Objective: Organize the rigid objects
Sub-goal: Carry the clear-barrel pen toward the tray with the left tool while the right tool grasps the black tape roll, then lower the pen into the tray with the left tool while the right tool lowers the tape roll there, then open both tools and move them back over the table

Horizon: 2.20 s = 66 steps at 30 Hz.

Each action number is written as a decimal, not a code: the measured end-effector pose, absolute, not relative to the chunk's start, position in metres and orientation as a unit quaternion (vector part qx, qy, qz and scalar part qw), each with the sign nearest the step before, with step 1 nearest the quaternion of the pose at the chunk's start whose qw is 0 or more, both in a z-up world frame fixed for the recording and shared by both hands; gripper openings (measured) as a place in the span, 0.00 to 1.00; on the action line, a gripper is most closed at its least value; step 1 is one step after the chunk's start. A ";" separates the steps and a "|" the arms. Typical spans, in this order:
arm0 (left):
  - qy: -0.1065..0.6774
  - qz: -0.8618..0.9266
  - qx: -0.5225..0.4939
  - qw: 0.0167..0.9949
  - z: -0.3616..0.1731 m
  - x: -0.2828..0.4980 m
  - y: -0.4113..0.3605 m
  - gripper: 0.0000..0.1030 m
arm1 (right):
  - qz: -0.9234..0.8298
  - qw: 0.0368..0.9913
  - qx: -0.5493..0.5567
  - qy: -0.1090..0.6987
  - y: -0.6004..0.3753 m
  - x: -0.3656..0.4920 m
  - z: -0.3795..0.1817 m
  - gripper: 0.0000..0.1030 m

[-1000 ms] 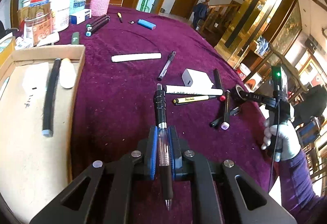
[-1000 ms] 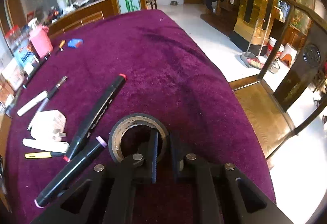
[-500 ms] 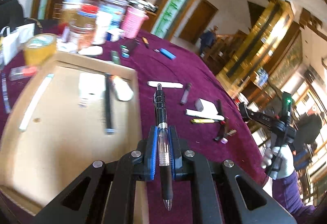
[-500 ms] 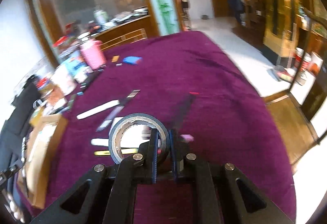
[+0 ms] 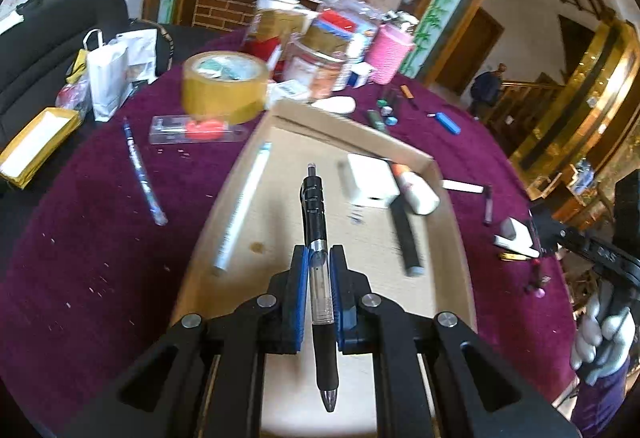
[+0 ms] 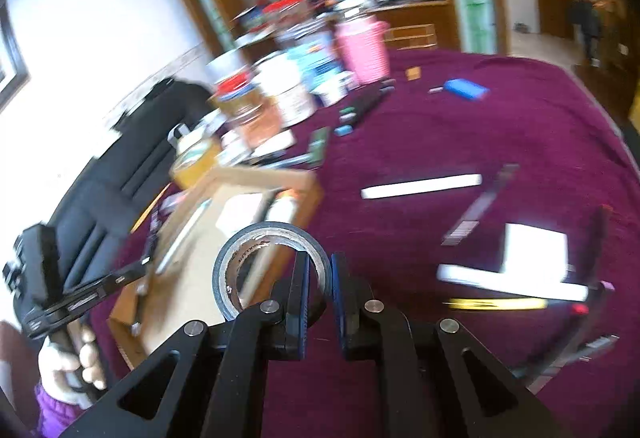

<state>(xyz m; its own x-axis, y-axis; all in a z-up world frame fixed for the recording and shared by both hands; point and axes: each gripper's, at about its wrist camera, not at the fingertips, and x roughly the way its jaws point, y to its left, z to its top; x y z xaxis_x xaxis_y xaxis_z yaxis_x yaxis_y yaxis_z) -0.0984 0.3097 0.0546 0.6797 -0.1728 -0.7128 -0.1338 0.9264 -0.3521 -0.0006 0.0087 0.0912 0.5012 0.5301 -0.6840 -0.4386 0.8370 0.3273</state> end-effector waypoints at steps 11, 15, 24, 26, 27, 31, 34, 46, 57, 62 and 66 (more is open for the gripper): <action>0.471 -0.023 -0.156 0.868 0.040 -0.024 0.310 0.10 | 0.338 0.823 -0.010 0.457 0.122 0.004 0.063 0.12; 0.496 -0.031 -0.161 0.853 0.029 0.005 0.309 0.10 | 0.333 0.815 -0.030 0.473 0.144 0.013 0.049 0.12; 0.500 -0.020 -0.158 0.851 0.027 0.036 0.309 0.11 | 0.314 0.804 -0.067 0.500 0.173 0.034 0.026 0.12; 0.494 -0.021 -0.170 0.852 0.029 0.034 0.312 0.29 | 0.309 0.805 -0.074 0.501 0.175 0.036 0.024 0.12; 0.490 -0.022 -0.182 0.852 0.030 0.032 0.315 0.36 | 0.304 0.807 -0.080 0.500 0.175 0.037 0.023 0.13; 0.470 -0.023 -0.215 0.856 0.043 0.019 0.321 0.59 | 0.294 0.817 -0.085 0.490 0.172 0.038 0.027 0.15; 0.450 -0.020 -0.226 0.863 0.060 0.003 0.324 0.64 | 0.294 0.825 -0.075 0.476 0.165 0.037 0.037 0.20; 0.258 0.083 -0.074 0.960 0.148 -0.102 0.243 0.85 | 0.258 0.906 -0.028 0.335 0.065 -0.007 0.106 0.71; 0.251 0.042 0.027 0.967 0.147 -0.128 0.107 0.93 | 0.136 0.944 0.017 0.299 -0.068 -0.013 0.097 0.87; 0.298 0.038 0.037 0.953 0.133 -0.119 0.072 0.93 | 0.097 0.946 0.034 0.306 -0.118 -0.010 0.084 0.87; 0.313 0.041 0.056 0.947 0.127 -0.115 0.054 0.93 | 0.071 0.948 0.049 0.305 -0.153 -0.006 0.078 0.87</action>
<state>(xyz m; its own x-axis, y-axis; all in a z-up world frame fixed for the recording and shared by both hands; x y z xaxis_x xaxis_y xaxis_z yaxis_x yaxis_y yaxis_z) -0.1148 0.0542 0.1266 0.8012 0.1120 -0.5878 -0.0418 0.9904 0.1316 -0.0062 -0.1526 0.0781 0.8033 0.1650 -0.5723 -0.1053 0.9851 0.1361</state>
